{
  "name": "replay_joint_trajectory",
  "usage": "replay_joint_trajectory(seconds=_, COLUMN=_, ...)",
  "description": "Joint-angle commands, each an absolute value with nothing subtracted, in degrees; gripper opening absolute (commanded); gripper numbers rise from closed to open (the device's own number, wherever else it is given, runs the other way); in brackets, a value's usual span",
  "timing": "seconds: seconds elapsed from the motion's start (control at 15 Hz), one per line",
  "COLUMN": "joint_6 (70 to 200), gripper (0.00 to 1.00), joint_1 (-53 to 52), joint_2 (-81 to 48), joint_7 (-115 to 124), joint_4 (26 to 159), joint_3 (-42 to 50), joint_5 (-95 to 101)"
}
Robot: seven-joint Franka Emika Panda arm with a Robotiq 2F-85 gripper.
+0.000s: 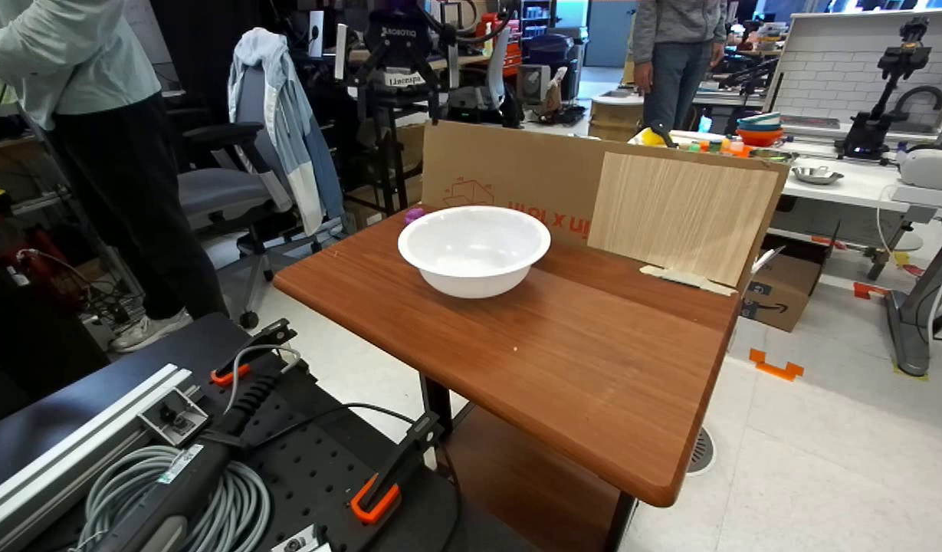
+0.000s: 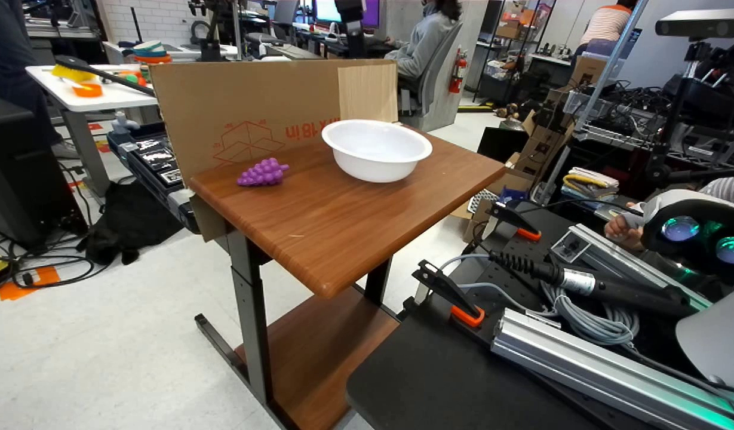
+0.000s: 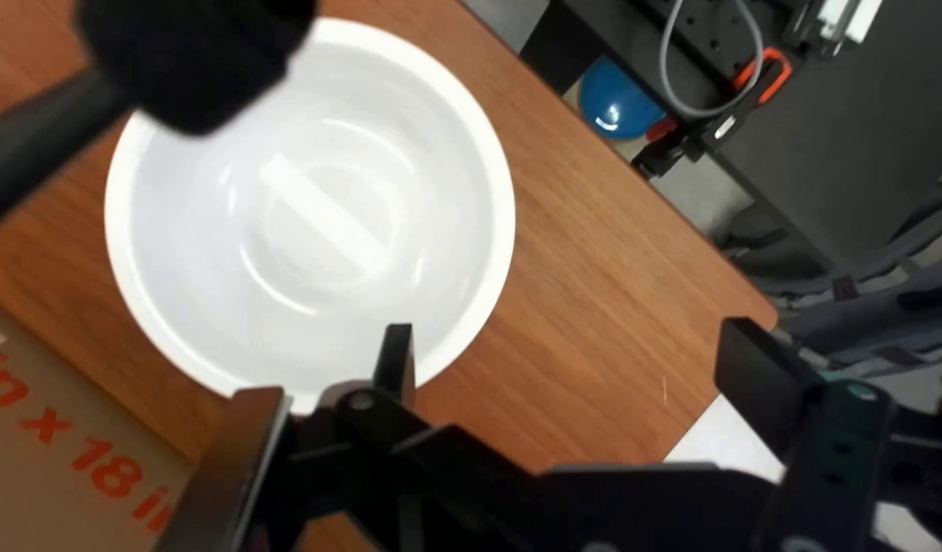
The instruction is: Put the purple object into the white bowl
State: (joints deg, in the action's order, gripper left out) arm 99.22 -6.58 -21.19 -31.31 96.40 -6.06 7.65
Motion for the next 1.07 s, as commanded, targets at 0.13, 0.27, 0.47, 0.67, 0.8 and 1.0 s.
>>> replay_joint_trajectory(seconds=0.13, joint_6=109.3, gripper=1.0, joint_1=-7.5, joint_2=-27.2, joint_7=-28.2, joint_4=92.5, joint_3=-8.5, joint_5=8.3)
replay_joint_trajectory(seconds=0.27, joint_6=110.3, gripper=1.0, joint_1=-7.9, joint_2=-29.8, joint_7=-27.3, joint_4=91.6, joint_3=-8.6, joint_5=9.1)
replay_joint_trajectory(seconds=0.47, joint_6=109.7, gripper=1.0, joint_1=-8.9, joint_2=-34.8, joint_7=-24.6, joint_4=87.7, joint_3=-7.6, joint_5=10.8)
replay_joint_trajectory(seconds=0.67, joint_6=108.2, gripper=1.0, joint_1=-10.1, joint_2=-40.6, joint_7=-21.1, joint_4=81.2, joint_3=-6.6, joint_5=13.4)
replay_joint_trajectory(seconds=0.8, joint_6=106.8, gripper=1.0, joint_1=-11.0, joint_2=-44.2, joint_7=-19.5, joint_4=76.8, joint_3=-6.0, joint_5=14.9)
replay_joint_trajectory(seconds=1.0, joint_6=105.2, gripper=1.0, joint_1=-12.9, joint_2=-48.5, joint_7=-17.9, joint_4=71.3, joint_3=-5.1, joint_5=17.4)
